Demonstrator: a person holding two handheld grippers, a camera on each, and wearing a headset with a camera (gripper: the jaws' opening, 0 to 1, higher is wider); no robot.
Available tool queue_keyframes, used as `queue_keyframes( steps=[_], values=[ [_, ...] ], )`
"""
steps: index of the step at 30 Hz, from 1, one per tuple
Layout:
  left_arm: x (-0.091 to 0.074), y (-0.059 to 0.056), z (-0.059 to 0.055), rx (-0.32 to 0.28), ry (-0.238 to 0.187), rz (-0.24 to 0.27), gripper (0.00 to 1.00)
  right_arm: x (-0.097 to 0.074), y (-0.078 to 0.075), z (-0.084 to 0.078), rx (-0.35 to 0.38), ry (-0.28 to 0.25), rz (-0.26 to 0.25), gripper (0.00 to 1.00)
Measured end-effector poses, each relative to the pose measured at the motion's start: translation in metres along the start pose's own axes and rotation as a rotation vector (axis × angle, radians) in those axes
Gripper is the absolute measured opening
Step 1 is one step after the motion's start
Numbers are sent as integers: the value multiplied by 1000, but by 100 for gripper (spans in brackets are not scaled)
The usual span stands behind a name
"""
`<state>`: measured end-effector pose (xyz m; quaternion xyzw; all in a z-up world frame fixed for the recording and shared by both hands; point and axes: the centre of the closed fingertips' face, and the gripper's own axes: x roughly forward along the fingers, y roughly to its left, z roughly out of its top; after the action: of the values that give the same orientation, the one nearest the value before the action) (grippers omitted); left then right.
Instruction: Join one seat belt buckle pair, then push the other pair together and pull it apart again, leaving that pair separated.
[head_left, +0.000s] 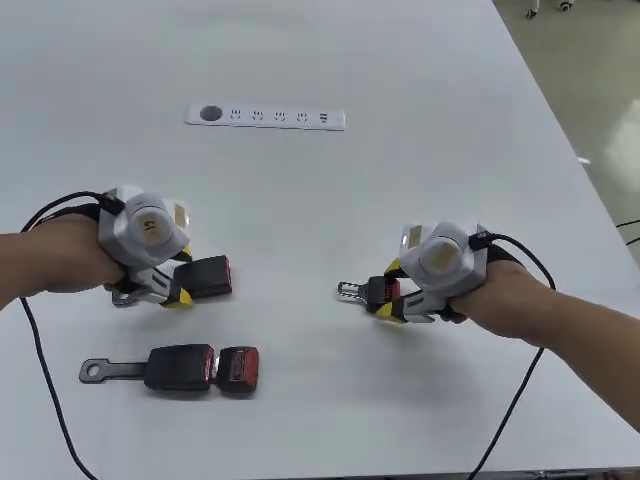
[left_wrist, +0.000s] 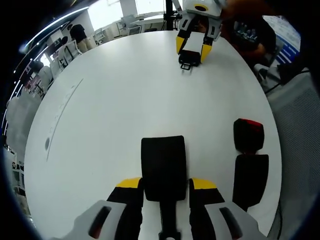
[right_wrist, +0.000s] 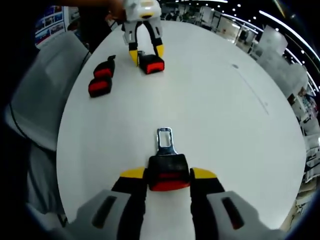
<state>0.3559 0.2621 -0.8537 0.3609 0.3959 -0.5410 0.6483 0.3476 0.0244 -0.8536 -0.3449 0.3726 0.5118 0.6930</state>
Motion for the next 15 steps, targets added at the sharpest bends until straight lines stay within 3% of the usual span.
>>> queue_keyframes(
  steps=[3, 6, 10, 15],
  values=[
    [0, 4, 0, 4, 10, 11, 33, 2, -1, -1, 0, 2, 15, 34],
    [1, 1, 0, 29, 17, -8, 33, 4, 1, -3, -60, 41, 41, 33],
    [2, -2, 0, 115, 37, -34, 33, 5, 0, -2, -78, 54, 66, 32],
    [2, -2, 0, 131, 50, -48, 32, 5, 1, -2, -78, 50, 72, 32]
  ],
)
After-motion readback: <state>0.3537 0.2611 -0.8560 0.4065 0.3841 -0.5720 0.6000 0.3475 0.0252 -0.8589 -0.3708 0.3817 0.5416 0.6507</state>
